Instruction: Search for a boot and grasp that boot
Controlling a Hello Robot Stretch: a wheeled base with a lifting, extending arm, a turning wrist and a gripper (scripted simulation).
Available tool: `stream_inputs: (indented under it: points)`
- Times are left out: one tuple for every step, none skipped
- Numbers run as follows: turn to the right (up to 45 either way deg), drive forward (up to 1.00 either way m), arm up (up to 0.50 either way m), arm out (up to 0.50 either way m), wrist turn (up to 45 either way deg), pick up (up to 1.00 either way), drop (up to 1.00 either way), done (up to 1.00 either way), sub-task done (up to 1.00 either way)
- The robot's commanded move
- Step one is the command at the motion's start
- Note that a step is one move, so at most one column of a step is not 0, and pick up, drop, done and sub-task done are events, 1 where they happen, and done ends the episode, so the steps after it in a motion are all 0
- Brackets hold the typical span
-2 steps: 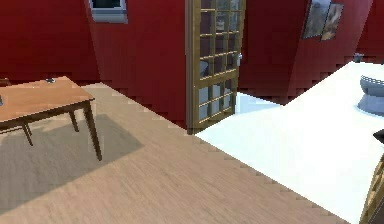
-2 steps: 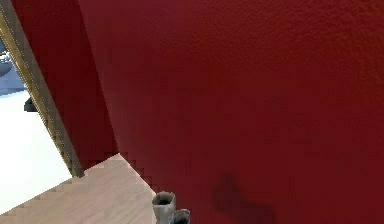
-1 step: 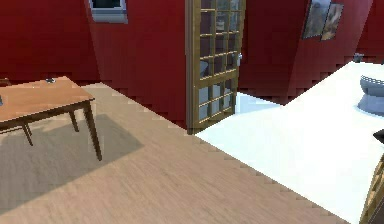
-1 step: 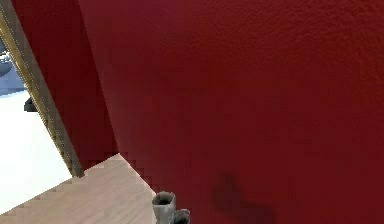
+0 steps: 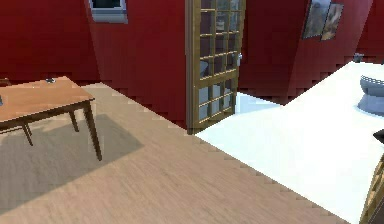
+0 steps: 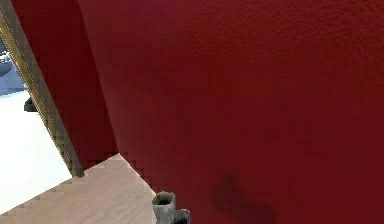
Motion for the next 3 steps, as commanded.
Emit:
stream_inputs:
  points:
    - [0.0, 0.00, 0.00, 0.00, 45.0, 0.00, 0.00, 0.00, 0.00]
    - [0.0, 0.00, 0.00, 0.00, 45.0, 0.00, 0.00, 0.00, 0.00]
    - [0.0, 0.00, 0.00, 0.00, 45.0, 0.00, 0.00, 0.00, 0.00]
